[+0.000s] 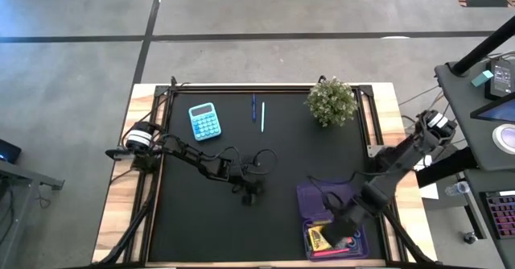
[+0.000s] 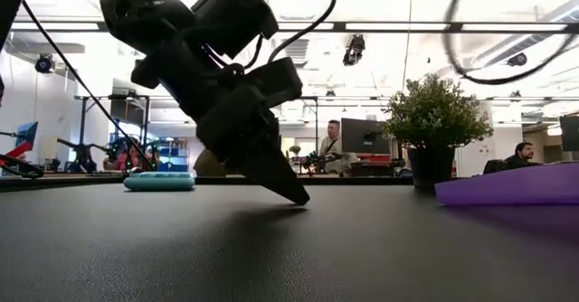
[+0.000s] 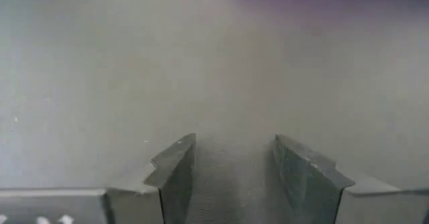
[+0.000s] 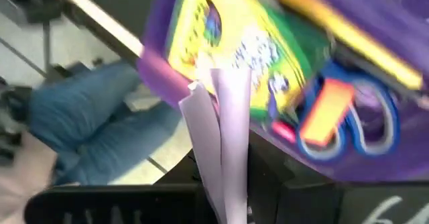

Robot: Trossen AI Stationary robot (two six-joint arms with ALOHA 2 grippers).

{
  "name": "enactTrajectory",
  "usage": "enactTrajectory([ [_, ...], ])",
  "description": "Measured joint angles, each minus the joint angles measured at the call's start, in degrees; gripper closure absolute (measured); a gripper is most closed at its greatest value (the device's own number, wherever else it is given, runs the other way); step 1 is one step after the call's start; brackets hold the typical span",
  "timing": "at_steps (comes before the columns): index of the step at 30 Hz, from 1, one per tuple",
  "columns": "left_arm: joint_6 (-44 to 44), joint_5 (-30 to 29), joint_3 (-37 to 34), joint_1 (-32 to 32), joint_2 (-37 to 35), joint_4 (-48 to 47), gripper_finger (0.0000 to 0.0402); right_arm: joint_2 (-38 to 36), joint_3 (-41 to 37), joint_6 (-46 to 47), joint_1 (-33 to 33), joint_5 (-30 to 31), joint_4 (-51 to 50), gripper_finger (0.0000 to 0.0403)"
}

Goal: Pack school essentials
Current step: Put the white sticky note into the purple supply box

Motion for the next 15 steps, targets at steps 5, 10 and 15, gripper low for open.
enactTrajectory([
  [5, -5.8, 0.02, 0.2, 0.0, 0.0, 0.17, 0.0217, 0.05, 0.0, 0.93, 5.51, -0.12, 0.41, 0.036],
  [10, -10.84, 0.04, 1.43, 0.0, 0.0, -0.05, 0.0217, 1.17, -0.56, 1.53, 8.67, 0.45, -1.01, 0.0356],
  [15, -12.78, 0.04, 2.87, 0.0, 0.0, 0.36, 0.0217, 2.86, -1.44, -1.55, 9.87, 0.48, -1.27, 0.034],
])
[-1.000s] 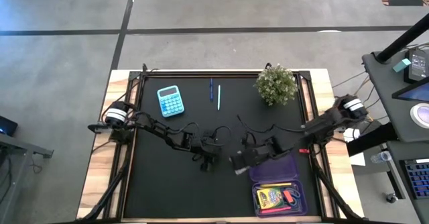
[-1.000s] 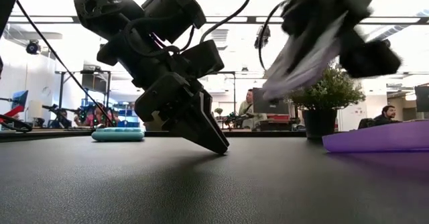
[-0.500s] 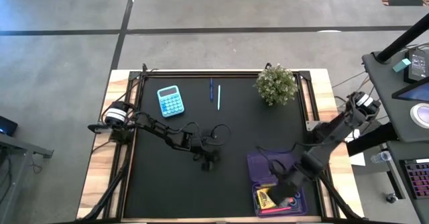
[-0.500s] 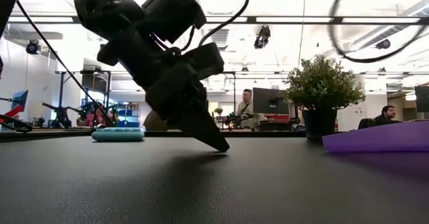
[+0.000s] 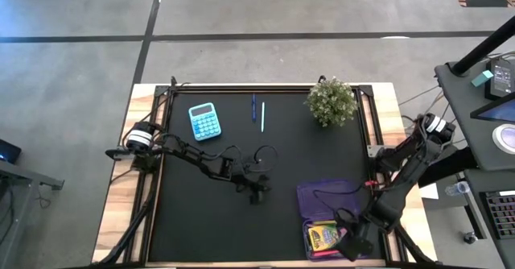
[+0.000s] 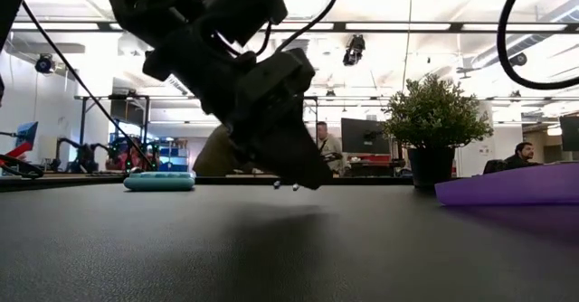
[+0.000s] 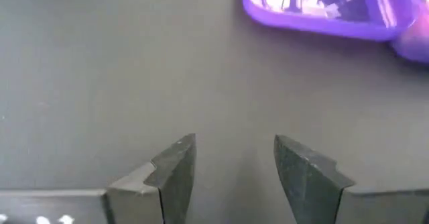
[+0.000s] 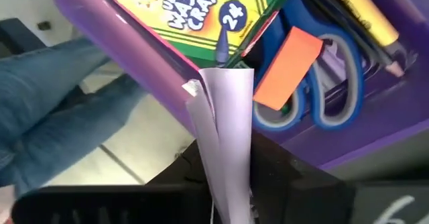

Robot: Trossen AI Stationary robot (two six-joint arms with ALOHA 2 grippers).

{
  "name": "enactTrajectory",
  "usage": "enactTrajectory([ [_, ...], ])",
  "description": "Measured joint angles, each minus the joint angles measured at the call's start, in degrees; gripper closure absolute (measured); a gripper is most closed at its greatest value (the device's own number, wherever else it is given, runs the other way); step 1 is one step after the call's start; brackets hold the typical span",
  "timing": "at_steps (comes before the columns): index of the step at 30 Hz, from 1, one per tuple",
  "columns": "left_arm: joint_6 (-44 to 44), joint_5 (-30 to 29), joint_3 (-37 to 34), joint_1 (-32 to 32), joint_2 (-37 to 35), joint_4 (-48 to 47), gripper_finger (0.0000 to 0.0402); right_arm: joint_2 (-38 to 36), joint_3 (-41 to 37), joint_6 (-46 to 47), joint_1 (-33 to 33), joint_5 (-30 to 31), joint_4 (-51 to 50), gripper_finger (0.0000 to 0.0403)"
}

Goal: Pack school essentials
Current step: Put the white sticky note into the purple supply box, then put the light green pen into the purple supply box

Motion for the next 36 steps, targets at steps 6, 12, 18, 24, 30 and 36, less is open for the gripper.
enactTrajectory([
  [6, -1.56, 0.0, 2.59, -0.01, 0.0, 0.03, 0.0217, 1.46, -1.75, -4.72, 0.09, 0.0, -0.19, 0.0321],
  [12, -2.93, -1.1, 5.31, -0.02, 0.0, 0.03, 0.0217, 1.59, -2.86, -6.74, 0.09, 0.05, -2.12, 0.0299],
  [18, -2.99, -1.28, 7.35, -0.02, 0.0, 0.05, 0.0217, 1.59, -2.86, -7.84, 0.09, 0.05, -3.23, 0.0246],
  [24, -3.28, -1.64, 7.97, -0.02, 0.0, 0.03, 0.0217, 1.35, -2.86, -10.24, 0.09, -0.51, -3.25, 0.019],
  [30, -5.99, -2.4, 7.86, -0.02, 0.0, -0.3, 0.0217, -2.38, -2.38, -8.86, 0.09, -3.06, -7.49, 0.0166],
  [36, -5.93, -5.13, 7.81, 0.38, 0.0, -0.34, 0.0217, -7.49, -2.36, -7.18, 0.09, 3.98, -10.57, 0.0167],
])
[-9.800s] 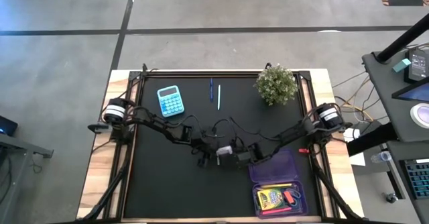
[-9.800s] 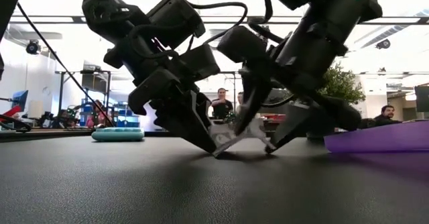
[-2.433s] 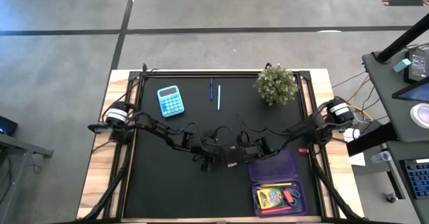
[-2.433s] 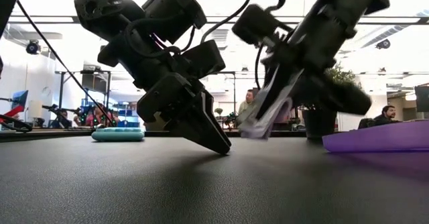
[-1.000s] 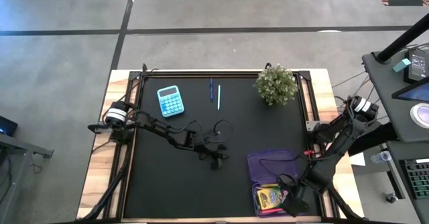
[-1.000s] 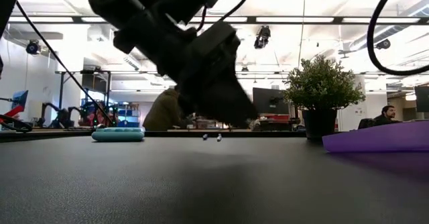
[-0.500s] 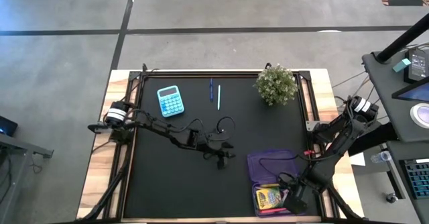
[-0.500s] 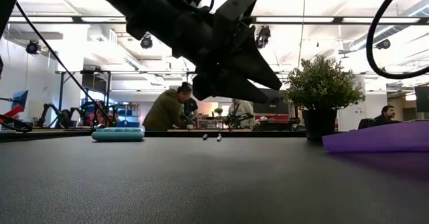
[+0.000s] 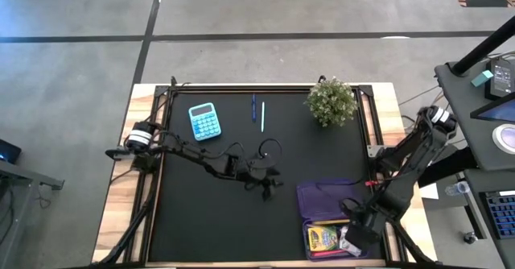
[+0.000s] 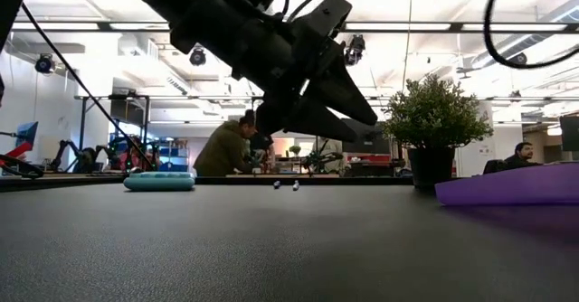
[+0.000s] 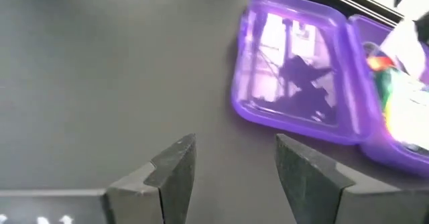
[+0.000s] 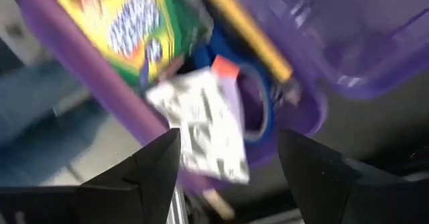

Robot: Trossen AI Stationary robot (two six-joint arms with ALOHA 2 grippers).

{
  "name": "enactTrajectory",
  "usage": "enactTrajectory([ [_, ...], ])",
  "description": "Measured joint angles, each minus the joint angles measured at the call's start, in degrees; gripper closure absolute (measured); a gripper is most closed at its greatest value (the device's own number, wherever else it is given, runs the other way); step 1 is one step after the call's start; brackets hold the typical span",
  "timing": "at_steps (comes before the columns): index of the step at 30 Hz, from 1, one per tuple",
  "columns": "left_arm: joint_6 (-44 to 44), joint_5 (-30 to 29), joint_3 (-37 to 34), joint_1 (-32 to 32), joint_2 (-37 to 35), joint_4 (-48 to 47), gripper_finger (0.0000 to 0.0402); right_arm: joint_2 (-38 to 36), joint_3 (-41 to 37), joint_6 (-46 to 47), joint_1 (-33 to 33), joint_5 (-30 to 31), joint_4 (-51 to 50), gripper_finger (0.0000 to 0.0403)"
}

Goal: Pack school essentials
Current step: Put the light green pen into the purple supply box

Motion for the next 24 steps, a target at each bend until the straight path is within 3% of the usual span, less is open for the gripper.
enactTrajectory([
  [12, 0.94, -3.72, -0.09, 9.65, -1.24, -4.54, 0.0217, -2.93, 0.0, 14.36, -0.81, 40.73, -1.1, 0.017],
  [15, 4.59, -6.29, -0.08, 13.09, -1.93, -7.03, 0.0217, -2.92, 0.0, 17.54, -2.53, 45.13, -1.11, 0.017],
  [19, 3.06, -13.36, 0.58, 17.9, -2.05, -12.38, 0.0217, -2.92, 0.0, 19.99, -5.78, 47.28, -1.11, 0.017],
  [24, 0.01, -14.16, 0.96, 23.18, -1.7, -14.84, 0.0217, -2.92, 0.0, 20.08, -9.8, 47.24, -1.1, 0.017],
])
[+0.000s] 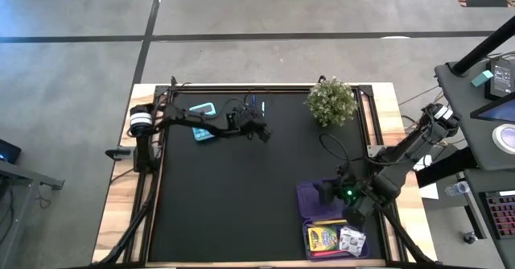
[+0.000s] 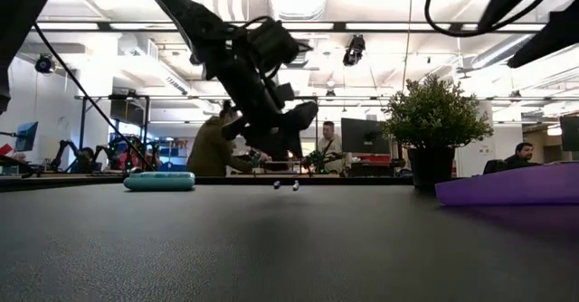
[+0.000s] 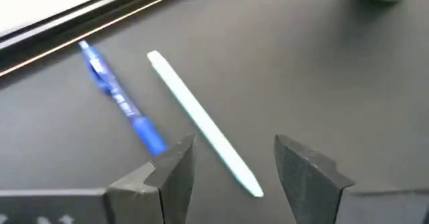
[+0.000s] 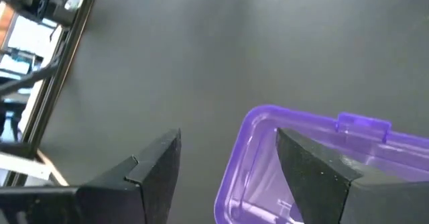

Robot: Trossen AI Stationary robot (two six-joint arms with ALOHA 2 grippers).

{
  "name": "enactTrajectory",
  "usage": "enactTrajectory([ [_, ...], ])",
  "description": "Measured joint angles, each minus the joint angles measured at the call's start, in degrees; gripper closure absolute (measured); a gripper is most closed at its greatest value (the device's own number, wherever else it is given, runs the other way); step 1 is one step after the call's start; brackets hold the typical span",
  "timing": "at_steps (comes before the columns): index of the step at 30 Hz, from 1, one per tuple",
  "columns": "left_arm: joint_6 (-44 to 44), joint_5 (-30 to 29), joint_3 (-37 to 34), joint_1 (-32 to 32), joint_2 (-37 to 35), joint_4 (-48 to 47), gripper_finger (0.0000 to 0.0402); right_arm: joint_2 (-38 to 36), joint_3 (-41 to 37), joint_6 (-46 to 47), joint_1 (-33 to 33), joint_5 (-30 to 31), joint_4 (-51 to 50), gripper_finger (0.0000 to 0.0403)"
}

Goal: Pack school essentials
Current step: Put the light green pen into the purple supply box

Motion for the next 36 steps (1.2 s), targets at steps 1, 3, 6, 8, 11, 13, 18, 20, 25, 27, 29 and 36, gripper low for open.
enactTrajectory([
  [1, -0.05, 0.04, 0.0, 0.64, 0.02, -0.24, 0.0217, 0.0, 0.0, 0.02, -0.65, -0.01, 0.0, 0.017],
  [3, -0.03, 0.04, 0.0, 1.55, 0.12, 0.12, 0.0217, 0.0, 0.0, -0.02, -1.76, -0.06, 0.02, 0.017],
  [6, -0.02, 0.06, 0.02, 2.34, 0.79, 0.08, 0.0217, 0.0, 0.0, -0.03, -3.06, -0.11, 0.05, 0.017],
  [8, -0.03, 0.31, 0.16, 2.46, 1.69, 0.06, 0.0217, 0.0, 0.0, -0.08, -3.7, -0.12, 0.07, 0.017],
  [11, -0.13, 2.13, 0.9, 2.46, 3.17, -0.45, 0.0217, 0.0, 0.0, -0.04, -4.37, -0.15, 0.11, 0.017],
  [13, -0.19, 2.13, 1.72, 2.46, 4.12, -1.19, 0.0217, 0.0, 0.02, -0.09, -4.52, -0.21, 0.07, 0.017],
  [18, -3.34, 1.84, 3.9, 2.61, 6.23, -1.86, 0.0217, 0.0, 0.09, -0.14, -4.5, -0.44, 0.23, 0.017],
  [20, -4.34, 1.82, 4.98, 2.63, 7.12, -2.2, 0.0217, 0.0, 0.09, -0.37, -4.5, -0.64, 0.41, 0.017],
  [25, -4.81, 1.37, 8.18, 2.66, 10.28, -8.7, 0.0217, 0.0, 0.09, -1.74, -4.5, -0.72, 0.5, 0.017],
  [27, -5.93, 1.67, 9.02, 2.61, 11.12, -9.34, 0.0217, 0.0, 0.11, -2.74, -4.5, -0.8, 0.69, 0.017],
  [29, -7.48, 2.1, 9.72, 2.62, 11.78, -10.02, 0.0217, 0.0, 0.11, -3.72, -4.5, -0.84, 0.8, 0.017],
  [36, -7.37, 2.68, 10.58, 2.17, 12.08, -12.81, 0.0239, 0.0, 0.11, -6.48, -4.5, -2.84, 1.24, 0.017],
])
